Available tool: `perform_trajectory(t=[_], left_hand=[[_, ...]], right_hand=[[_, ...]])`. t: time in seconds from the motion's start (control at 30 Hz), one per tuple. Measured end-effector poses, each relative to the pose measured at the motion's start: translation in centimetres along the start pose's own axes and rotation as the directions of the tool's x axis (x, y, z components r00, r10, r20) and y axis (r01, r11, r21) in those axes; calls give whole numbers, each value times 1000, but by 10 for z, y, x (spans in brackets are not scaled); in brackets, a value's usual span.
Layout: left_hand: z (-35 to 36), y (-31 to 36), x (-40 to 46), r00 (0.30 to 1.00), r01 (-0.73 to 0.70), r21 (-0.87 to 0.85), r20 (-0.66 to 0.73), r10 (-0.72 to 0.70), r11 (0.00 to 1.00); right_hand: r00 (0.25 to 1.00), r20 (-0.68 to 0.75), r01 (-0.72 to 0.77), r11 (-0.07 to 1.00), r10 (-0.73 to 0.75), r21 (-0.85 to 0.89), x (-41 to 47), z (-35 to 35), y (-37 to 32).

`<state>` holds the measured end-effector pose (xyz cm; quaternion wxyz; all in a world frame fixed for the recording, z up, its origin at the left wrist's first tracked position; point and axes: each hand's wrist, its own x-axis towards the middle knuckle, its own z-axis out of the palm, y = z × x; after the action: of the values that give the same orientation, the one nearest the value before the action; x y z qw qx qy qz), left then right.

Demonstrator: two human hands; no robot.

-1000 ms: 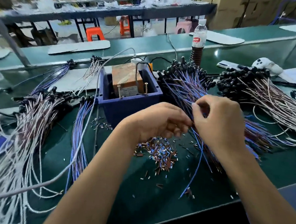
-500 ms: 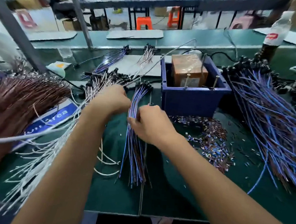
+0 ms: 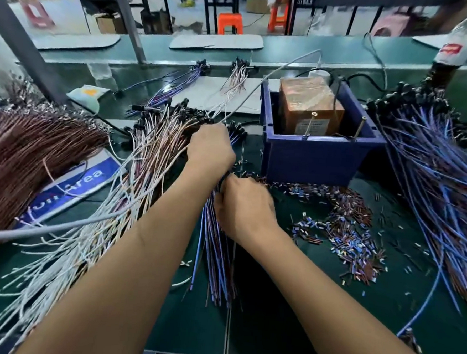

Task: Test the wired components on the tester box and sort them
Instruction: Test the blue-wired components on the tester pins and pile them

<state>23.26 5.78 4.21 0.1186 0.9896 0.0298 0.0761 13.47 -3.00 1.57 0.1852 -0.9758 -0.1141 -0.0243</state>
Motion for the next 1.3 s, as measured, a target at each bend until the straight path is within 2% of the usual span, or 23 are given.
perform_trajectory(t=[0.17,0.4,0.63,0.73,0.8,0.83,0.93,1.03,1.1,1.17,1.23,1.27,1.3], left_hand=[[3,1,3,1000,7,16,-20,-6,1000],[-7,-6,5,995,72,-129,-56,-80,989],[-5,-6,0,994,108,-94,25,-106,990],[-3,-5,1,994,109,-180,0,-111,978],[-5,-6,4,989,140,-337,13,-144,931],[-5,-6,4,986,163,-456,43,-161,875],[-11,2,-1,960,278,-767,200,-197,579],[-22,7,-8,913,407,-841,359,-195,357],[-33,8,-11,890,456,-859,441,-117,233],[-45,8,-12,879,475,-879,472,-62,40],[-58,10,-15,873,471,-854,488,-24,-220],[-63,12,-17,867,469,-814,498,3,-342],[-68,15,-19,861,468,-766,507,35,-441]], right_hand=[[1000,8,11,1000,-11,20,2,-1,1],[998,-63,18,997,-13,77,2,2,3],[998,-22,-50,988,54,143,3,-2,0],[997,-14,-73,989,75,129,5,-3,-3],[996,-6,-87,989,88,117,5,-4,-6],[996,-2,-92,989,93,116,5,-5,-7],[996,10,-93,989,92,116,4,-8,-8],[995,27,-99,985,96,138,2,-11,-8],[993,59,-115,981,107,156,2,-12,-6],[991,103,-109,964,86,243,2,-16,-2],[993,115,-94,856,41,508,-1,-22,5],[993,116,-101,726,28,681,-3,-26,9],[990,137,-126,547,22,827,-5,-30,10]])
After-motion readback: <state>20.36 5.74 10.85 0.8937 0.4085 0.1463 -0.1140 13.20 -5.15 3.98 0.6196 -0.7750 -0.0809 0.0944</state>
